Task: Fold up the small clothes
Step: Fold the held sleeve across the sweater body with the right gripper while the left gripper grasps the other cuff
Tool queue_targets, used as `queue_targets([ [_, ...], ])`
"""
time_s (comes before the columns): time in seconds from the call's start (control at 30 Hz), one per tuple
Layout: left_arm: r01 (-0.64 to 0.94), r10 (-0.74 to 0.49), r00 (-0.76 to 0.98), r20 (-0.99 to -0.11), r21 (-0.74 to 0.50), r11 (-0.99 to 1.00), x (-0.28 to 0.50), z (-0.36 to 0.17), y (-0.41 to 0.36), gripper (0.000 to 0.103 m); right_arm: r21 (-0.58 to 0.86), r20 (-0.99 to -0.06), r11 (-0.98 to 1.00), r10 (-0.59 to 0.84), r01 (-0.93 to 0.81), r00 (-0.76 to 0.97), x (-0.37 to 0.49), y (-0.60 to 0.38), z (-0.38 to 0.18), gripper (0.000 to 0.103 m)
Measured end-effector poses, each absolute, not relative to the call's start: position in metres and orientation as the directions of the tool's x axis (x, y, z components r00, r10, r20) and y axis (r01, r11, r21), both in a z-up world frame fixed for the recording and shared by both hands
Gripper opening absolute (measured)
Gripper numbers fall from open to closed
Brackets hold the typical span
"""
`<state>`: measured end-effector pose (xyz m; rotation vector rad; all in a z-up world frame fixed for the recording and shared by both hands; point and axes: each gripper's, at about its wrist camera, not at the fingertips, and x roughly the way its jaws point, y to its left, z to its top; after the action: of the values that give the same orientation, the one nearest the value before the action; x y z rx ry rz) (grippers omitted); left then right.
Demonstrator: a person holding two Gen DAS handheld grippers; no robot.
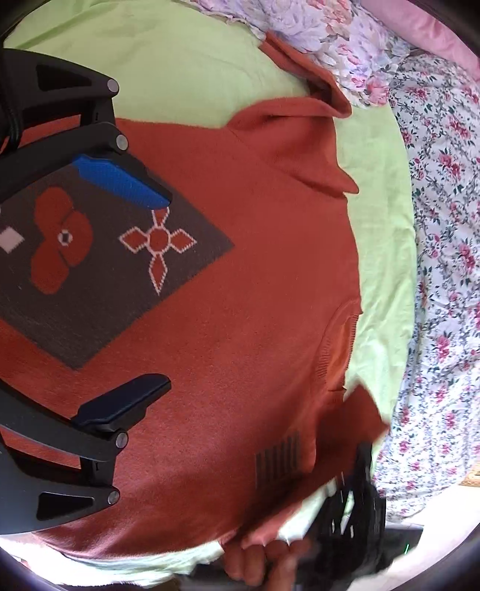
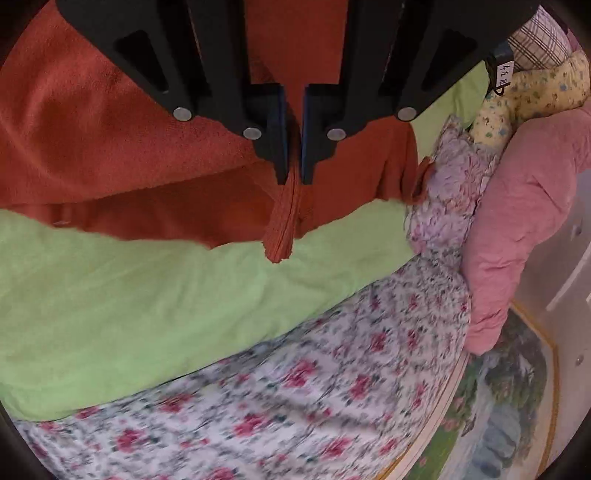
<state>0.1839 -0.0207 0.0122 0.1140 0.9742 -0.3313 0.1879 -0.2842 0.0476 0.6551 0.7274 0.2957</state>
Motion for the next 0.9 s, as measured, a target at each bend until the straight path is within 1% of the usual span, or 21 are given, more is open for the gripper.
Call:
queue_targets([
  [0.13,0.31,-0.257,0.507,-0.823,-0.104,0.945,0.19,0.014,-0.003,0.091,0.658,-0.537,0.747,0.557,-0.099,0.633,0.22,-0.201,0.024,0.007],
  [0.23,0.286,-0.271,0.485,-0.831,-0.143,0.948,0.2,0.009,0.007,0.091,0.665,-0.553,0.736,0.601,-0.129,0.578,0.232,-0.163,0.004,0.007],
  [0.27,0.276,-0.282,0.474,-0.834,-0.163,0.947,0.204,0.006,0.009,0.091,0.657,-0.562,0.741,0.602,-0.135,0.567,0.233,-0.154,0.0,0.01],
  [0.3,0.272,-0.293,0.464,-0.836,-0.18,0.945,0.207,0.004,0.009,0.091,0.648,-0.576,0.749,0.601,-0.138,0.555,0.231,-0.149,-0.004,0.011],
  [0.33,0.273,-0.311,0.451,-0.837,-0.203,0.94,0.213,0.002,0.009,0.091,0.642,-0.59,0.753,0.603,-0.14,0.537,0.231,-0.145,-0.008,0.013],
  [0.37,0.27,-0.33,0.435,-0.838,-0.228,0.935,0.219,-0.002,0.008,0.091,0.647,-0.595,0.749,0.614,-0.143,0.519,0.231,-0.145,-0.011,0.028],
  [0.4,0.266,-0.34,0.426,-0.838,-0.243,0.933,0.224,-0.004,0.005,0.091,0.655,-0.594,0.742,0.623,-0.144,0.508,0.229,-0.145,-0.012,0.037],
  [0.43,0.265,-0.358,0.412,-0.838,-0.265,0.927,0.23,-0.007,0.003,0.091,0.662,-0.585,0.735,0.629,-0.146,0.512,0.226,-0.147,-0.01,0.049],
  [0.53,0.245,-0.398,0.355,-0.846,-0.327,0.913,0.253,-0.026,-0.008,0.091,0.657,-0.558,0.741,0.601,-0.137,0.572,0.206,-0.164,0.003,0.05],
  [0.57,0.234,-0.393,0.346,-0.852,-0.328,0.915,0.261,-0.032,-0.011,0.091,0.661,-0.544,0.739,0.589,-0.127,0.598,0.196,-0.173,0.009,0.05],
  [0.67,0.231,-0.375,0.396,-0.838,-0.304,0.924,0.281,-0.034,-0.026,0.092,0.668,-0.515,0.739,0.541,-0.084,0.664,0.161,-0.197,0.024,0.05],
  [0.73,0.232,-0.413,0.402,-0.817,-0.345,0.909,0.298,-0.034,-0.035,0.092,0.676,-0.493,0.735,0.51,-0.058,0.705,0.132,-0.212,0.031,0.05],
  [0.8,0.226,-0.469,0.398,-0.788,-0.412,0.883,0.317,-0.035,-0.043,0.091,0.681,-0.484,0.731,0.482,-0.031,0.73,0.109,-0.222,0.034,0.05],
  [0.87,0.225,-0.498,0.402,-0.769,-0.444,0.867,0.331,-0.038,-0.05,0.087,0.688,-0.483,0.726,0.455,0.002,0.748,0.089,-0.23,0.033,0.05],
  [0.9,0.22,-0.493,0.414,-0.766,-0.441,0.87,0.337,-0.038,-0.053,0.075,0.693,-0.483,0.721,0.442,0.021,0.755,0.082,-0.233,0.032,0.05],
])
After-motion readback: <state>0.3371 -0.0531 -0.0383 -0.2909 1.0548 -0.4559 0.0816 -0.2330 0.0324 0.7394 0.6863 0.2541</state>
